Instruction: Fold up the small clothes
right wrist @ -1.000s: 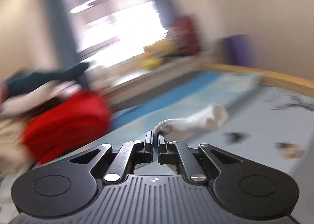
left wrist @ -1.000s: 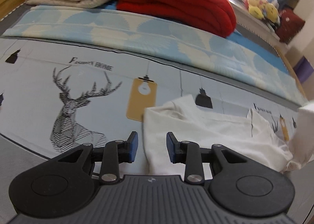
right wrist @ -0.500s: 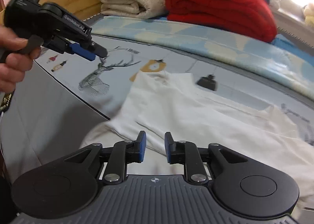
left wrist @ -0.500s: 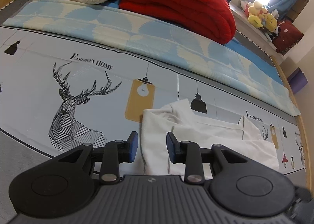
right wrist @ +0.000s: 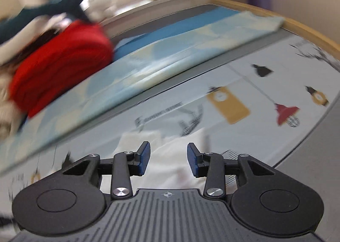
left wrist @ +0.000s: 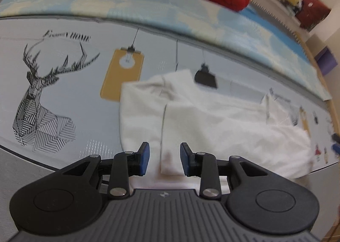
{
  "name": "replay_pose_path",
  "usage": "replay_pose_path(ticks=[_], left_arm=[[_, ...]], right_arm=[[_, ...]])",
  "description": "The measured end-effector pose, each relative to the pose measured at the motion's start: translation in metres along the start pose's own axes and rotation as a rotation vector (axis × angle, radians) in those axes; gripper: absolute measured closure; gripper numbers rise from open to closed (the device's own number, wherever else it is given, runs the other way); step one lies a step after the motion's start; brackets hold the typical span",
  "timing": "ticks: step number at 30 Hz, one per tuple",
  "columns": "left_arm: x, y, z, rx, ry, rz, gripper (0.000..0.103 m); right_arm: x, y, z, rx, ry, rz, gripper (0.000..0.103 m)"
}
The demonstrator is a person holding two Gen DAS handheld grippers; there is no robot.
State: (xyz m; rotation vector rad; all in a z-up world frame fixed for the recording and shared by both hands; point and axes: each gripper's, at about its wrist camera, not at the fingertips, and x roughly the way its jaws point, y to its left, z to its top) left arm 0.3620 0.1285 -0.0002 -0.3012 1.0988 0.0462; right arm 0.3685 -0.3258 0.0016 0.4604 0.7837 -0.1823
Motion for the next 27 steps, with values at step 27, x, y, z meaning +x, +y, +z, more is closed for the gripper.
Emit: replay_pose_path(ticks=[27], left_arm=[[-0.009, 0.02, -0.016, 0.055, 0.048, 0.167, 0.098]], right_arm=[[0.033, -0.023, 0.005, 0.087, 0.089, -0.051, 0.062]])
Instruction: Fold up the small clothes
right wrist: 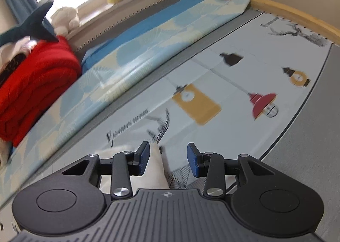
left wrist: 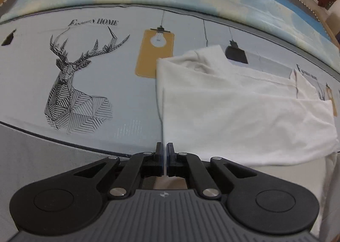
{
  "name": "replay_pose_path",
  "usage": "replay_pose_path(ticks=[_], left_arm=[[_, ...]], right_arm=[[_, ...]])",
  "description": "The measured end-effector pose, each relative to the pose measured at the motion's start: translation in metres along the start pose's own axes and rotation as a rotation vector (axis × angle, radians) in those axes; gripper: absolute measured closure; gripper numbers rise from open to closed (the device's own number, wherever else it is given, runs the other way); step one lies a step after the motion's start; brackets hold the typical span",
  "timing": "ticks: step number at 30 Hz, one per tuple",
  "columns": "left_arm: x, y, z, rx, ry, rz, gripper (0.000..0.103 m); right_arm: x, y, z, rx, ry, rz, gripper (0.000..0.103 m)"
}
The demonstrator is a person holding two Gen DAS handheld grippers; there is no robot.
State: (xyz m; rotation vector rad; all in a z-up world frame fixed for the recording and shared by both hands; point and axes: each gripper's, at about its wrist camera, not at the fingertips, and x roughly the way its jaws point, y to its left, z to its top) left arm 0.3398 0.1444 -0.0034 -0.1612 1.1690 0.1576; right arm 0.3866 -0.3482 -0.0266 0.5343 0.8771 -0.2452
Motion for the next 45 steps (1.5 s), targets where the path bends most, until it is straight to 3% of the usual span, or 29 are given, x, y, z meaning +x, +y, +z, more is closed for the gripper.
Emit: replay_pose_path(ticks=[3, 8, 11, 14, 17, 21, 24, 28, 29, 30, 31, 32, 35, 39, 41, 43, 45], left_arm=[[-0.014, 0.006, 0.004, -0.017, -0.064, -0.027, 0.095], [-0.015, 0.005, 0.013, -0.035, -0.078, -0.061, 0.095], [-0.014, 0.002, 0.013, -0.028, -0.074, -0.068, 0.095], [-0.012, 0.003, 0.013, -0.031, -0.075, -0.076, 0.095], [-0.011, 0.0, 0.012, -0.031, -0.068, -0.088, 0.095], [-0.006, -0.005, 0.01, -0.023, -0.058, -0.096, 0.095], [-0.005, -0.007, 0.011, -0.029, -0.054, -0.1, 0.095], [-0.006, -0.01, 0.013, -0.027, -0.057, -0.11, 0.095], [-0.006, -0.01, 0.013, -0.024, -0.058, -0.113, 0.095], [-0.005, -0.011, 0.013, -0.022, -0.058, -0.114, 0.095], [-0.005, -0.011, 0.013, -0.021, -0.056, -0.113, 0.095], [-0.004, -0.012, 0.013, -0.02, -0.054, -0.113, 0.095], [-0.001, -0.011, 0.013, -0.011, -0.048, -0.11, 0.095], [0.004, -0.011, 0.013, -0.001, -0.034, -0.112, 0.095], [0.007, -0.011, 0.013, 0.008, -0.024, -0.121, 0.095], [0.012, -0.012, 0.012, 0.024, -0.008, -0.136, 0.095], [0.02, -0.012, 0.01, 0.034, 0.016, -0.15, 0.095]], right_arm=[[0.013, 0.011, -0.01, -0.048, 0.08, -0.001, 0.061], [0.045, 0.019, -0.041, -0.199, 0.274, -0.081, 0.059], [0.059, -0.005, -0.054, -0.148, 0.359, -0.131, 0.059], [0.052, -0.02, -0.049, -0.09, 0.332, -0.152, 0.056], [0.036, -0.015, -0.038, -0.096, 0.207, -0.172, 0.057], [0.03, -0.003, -0.023, -0.097, 0.087, 0.0, 0.054], [0.045, -0.001, -0.02, -0.112, 0.097, 0.07, 0.044], [0.075, -0.003, -0.016, -0.104, 0.128, 0.111, 0.045], [0.082, -0.002, -0.015, -0.119, 0.158, 0.134, 0.051], [0.09, -0.001, -0.016, -0.144, 0.19, 0.16, 0.086], [0.093, 0.001, -0.015, -0.17, 0.193, 0.158, 0.097], [0.092, 0.001, -0.012, -0.177, 0.162, 0.136, 0.099], [0.093, -0.007, -0.002, -0.135, 0.098, 0.075, 0.099], [0.087, 0.0, 0.001, -0.194, 0.077, 0.051, 0.094], [0.071, 0.006, 0.004, -0.244, 0.052, 0.09, 0.094], [0.053, 0.012, 0.002, -0.312, 0.028, 0.152, 0.085], [0.041, 0.014, -0.004, -0.368, 0.064, 0.252, 0.081]])
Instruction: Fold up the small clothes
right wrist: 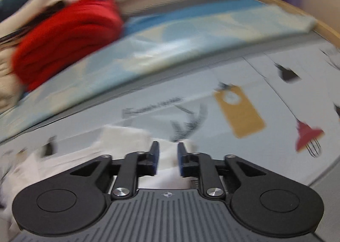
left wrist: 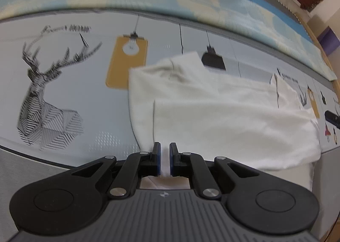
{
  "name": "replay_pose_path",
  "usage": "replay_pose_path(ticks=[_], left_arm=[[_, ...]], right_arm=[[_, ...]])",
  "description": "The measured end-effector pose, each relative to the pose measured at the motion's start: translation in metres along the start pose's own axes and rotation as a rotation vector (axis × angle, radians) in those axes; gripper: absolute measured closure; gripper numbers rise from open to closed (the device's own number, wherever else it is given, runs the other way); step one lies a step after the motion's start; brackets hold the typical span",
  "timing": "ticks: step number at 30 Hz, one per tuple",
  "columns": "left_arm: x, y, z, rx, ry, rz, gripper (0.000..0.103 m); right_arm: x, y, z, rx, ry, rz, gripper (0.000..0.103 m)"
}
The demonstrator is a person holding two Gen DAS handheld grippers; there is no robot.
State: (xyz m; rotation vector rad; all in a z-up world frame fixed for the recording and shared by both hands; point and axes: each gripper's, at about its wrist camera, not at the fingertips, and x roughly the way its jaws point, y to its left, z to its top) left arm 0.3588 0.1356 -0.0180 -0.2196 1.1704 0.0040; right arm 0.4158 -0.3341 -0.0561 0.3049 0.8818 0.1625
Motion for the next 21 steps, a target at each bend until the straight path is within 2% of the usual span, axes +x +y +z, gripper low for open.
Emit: replay_pose_path(ticks=[2, 3, 4, 5, 7, 10, 12, 13, 14, 15, 16, 19, 21], left_arm=[[0.014, 0.002, -0.005, 0.028, 0.036, 0.0, 0.095], [0.024, 0.003, -0.01, 0.051, 0.07, 0.029, 0.095], [0.031, 0.006, -0.014, 0.064, 0.086, 0.048, 0.095], [0.031, 0.009, -0.017, 0.06, 0.086, 0.063, 0.094], [0.02, 0.009, -0.016, 0.05, 0.075, 0.065, 0.094], [0.006, 0.006, -0.016, 0.051, 0.012, 0.006, 0.092], [0.021, 0.008, -0.023, 0.064, 0.058, 0.034, 0.09], [0.029, 0.01, -0.029, 0.076, 0.09, 0.071, 0.084], [0.028, 0.011, -0.033, 0.075, 0.075, 0.076, 0.082], [0.022, 0.012, -0.033, 0.05, 0.074, 0.077, 0.082], [0.014, 0.012, -0.032, 0.029, 0.07, 0.079, 0.082], [-0.02, 0.001, -0.031, 0.045, -0.031, 0.066, 0.078], [-0.037, -0.007, -0.036, 0.035, -0.066, 0.045, 0.076]], right_arm=[[0.003, 0.002, -0.014, -0.075, 0.087, 0.057, 0.081], [0.011, 0.001, -0.024, -0.121, 0.157, 0.027, 0.081], [0.022, -0.003, -0.037, -0.16, 0.236, -0.049, 0.081], [0.027, -0.011, -0.047, -0.161, 0.277, -0.11, 0.08], [0.018, -0.024, -0.049, -0.088, 0.255, -0.119, 0.067], [-0.003, -0.027, -0.045, -0.062, 0.162, -0.06, 0.067], [0.002, -0.028, -0.054, -0.101, 0.21, -0.089, 0.068], [0.007, -0.031, -0.061, -0.117, 0.249, -0.127, 0.066], [0.005, -0.034, -0.067, -0.105, 0.257, -0.146, 0.056], [-0.002, -0.038, -0.068, -0.067, 0.249, -0.155, 0.052], [-0.011, -0.039, -0.068, -0.026, 0.237, -0.158, 0.052], [-0.053, -0.034, -0.068, 0.005, 0.14, -0.164, 0.052], [-0.08, -0.03, -0.073, 0.003, 0.104, -0.155, 0.052]])
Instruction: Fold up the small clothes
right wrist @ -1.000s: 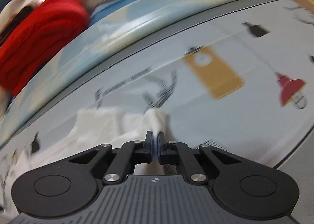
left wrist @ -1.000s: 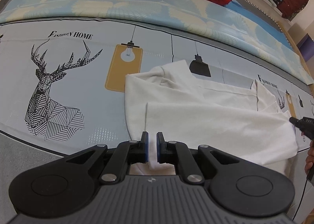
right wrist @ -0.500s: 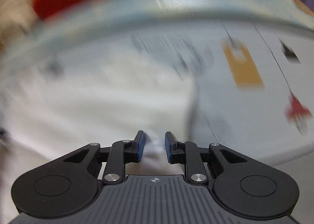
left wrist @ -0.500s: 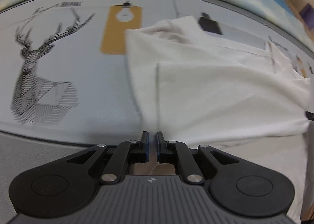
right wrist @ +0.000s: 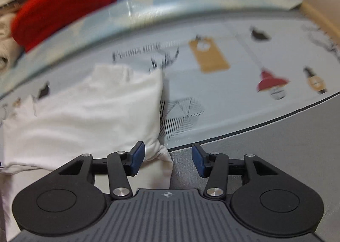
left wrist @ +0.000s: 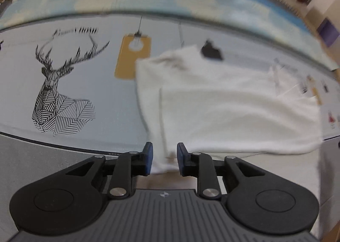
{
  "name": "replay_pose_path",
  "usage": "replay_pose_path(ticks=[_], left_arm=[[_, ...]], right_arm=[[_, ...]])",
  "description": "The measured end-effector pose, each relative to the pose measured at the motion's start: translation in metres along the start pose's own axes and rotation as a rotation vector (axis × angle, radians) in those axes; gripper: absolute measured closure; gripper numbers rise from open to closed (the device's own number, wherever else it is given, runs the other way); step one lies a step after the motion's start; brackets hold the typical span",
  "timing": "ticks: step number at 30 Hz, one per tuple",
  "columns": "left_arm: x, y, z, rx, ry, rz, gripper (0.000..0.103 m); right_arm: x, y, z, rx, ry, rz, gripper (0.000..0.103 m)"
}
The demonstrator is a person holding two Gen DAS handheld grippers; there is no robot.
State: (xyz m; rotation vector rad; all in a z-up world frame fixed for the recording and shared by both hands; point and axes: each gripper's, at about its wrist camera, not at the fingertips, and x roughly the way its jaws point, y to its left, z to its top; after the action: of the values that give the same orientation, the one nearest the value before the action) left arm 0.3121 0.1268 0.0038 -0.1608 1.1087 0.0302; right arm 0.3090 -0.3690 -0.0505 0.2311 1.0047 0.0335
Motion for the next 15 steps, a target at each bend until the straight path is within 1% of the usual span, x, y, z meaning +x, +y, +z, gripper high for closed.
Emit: replay_pose_path(ticks=[2, 4, 5, 6, 7, 9, 13, 15], left_arm=[[-0.017, -0.008, -0.006, -0.014, -0.028, -0.016, 0.076], [-0.036, -0.024, -0.015, -0.009, -0.063, -0.015, 0.075], [-0.048, -0.032, -0.023, 0.006, -0.088, -0.015, 0.073], [-0.061, -0.042, -0.032, 0.029, -0.118, -0.019, 0.067], [-0.074, -0.05, -0.044, 0.05, -0.144, -0.023, 0.064], [-0.099, -0.063, -0.069, 0.082, -0.185, -0.033, 0.052], [-0.143, -0.081, -0.136, 0.145, -0.254, -0.07, 0.042], [-0.157, -0.08, -0.174, 0.144, -0.286, -0.098, 0.037]], right_arm=[[-0.025, -0.001, -0.009, 0.01, -0.03, 0.021, 0.052], [-0.054, 0.0, -0.019, 0.024, -0.06, 0.049, 0.052], [-0.068, 0.001, -0.024, 0.026, -0.077, 0.064, 0.052], [-0.084, 0.002, -0.033, 0.025, -0.1, 0.078, 0.052], [-0.097, 0.005, -0.042, 0.022, -0.122, 0.089, 0.052], [-0.125, 0.005, -0.064, 0.017, -0.162, 0.114, 0.052], [-0.16, -0.005, -0.11, 0.003, -0.197, 0.135, 0.052], [-0.173, -0.008, -0.141, -0.022, -0.225, 0.13, 0.052]])
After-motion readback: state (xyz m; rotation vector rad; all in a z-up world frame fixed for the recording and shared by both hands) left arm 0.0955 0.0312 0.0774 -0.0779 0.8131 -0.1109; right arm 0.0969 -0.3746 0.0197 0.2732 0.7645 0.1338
